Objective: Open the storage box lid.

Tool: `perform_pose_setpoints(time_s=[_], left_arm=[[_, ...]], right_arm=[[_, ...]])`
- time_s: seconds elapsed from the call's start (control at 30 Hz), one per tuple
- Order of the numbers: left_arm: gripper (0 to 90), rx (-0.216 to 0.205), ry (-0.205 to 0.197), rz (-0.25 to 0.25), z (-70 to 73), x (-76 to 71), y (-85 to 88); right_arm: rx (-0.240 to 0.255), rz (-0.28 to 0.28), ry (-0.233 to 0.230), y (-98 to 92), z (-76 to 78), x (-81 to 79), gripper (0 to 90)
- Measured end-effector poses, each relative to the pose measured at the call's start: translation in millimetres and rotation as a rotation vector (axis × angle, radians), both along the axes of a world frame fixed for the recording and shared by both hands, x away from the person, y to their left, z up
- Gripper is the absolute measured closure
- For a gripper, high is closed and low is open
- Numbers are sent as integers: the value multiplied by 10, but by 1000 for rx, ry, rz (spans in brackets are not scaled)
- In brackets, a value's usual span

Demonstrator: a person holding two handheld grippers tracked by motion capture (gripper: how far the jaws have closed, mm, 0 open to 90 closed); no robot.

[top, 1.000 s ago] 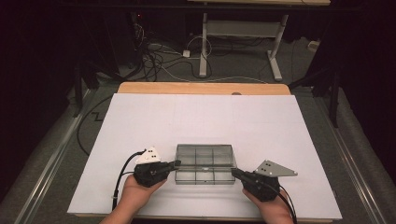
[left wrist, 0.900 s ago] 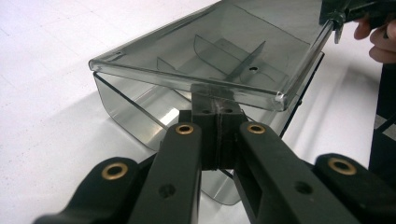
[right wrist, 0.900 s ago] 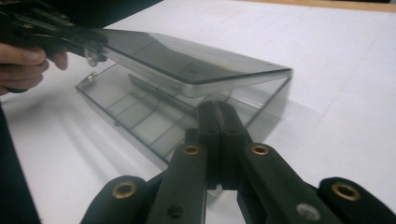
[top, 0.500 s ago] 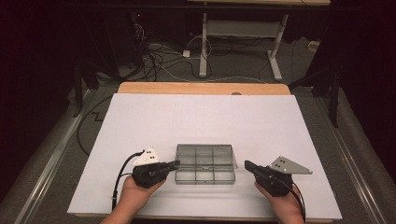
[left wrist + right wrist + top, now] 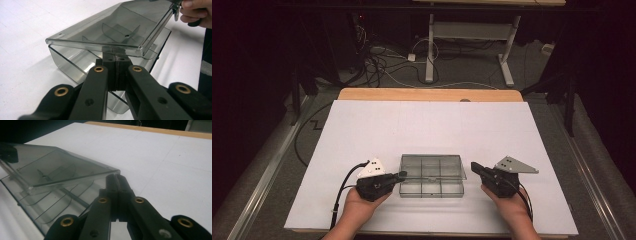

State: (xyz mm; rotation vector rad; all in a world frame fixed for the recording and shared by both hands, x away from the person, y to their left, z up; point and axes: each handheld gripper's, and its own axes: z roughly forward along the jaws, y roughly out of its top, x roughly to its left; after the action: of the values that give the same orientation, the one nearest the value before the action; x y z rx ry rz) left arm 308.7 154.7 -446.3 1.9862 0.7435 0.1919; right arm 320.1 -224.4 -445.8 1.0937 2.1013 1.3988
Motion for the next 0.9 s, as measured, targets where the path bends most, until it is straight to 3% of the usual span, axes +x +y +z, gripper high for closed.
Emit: perform_pose_setpoints(time_s=[0.17, 0.57, 0.9], left_arm=[[873, 15, -15, 8, 12, 58, -26], [873, 21, -25, 24, 48, 231, -59], [873, 0, -23, 26, 69, 339, -43]], right_arm=[[2, 13, -9, 46, -8, 131, 900], [-26, -15, -44, 176, -13, 389, 900], [-38, -35, 7, 219, -99, 605, 900]])
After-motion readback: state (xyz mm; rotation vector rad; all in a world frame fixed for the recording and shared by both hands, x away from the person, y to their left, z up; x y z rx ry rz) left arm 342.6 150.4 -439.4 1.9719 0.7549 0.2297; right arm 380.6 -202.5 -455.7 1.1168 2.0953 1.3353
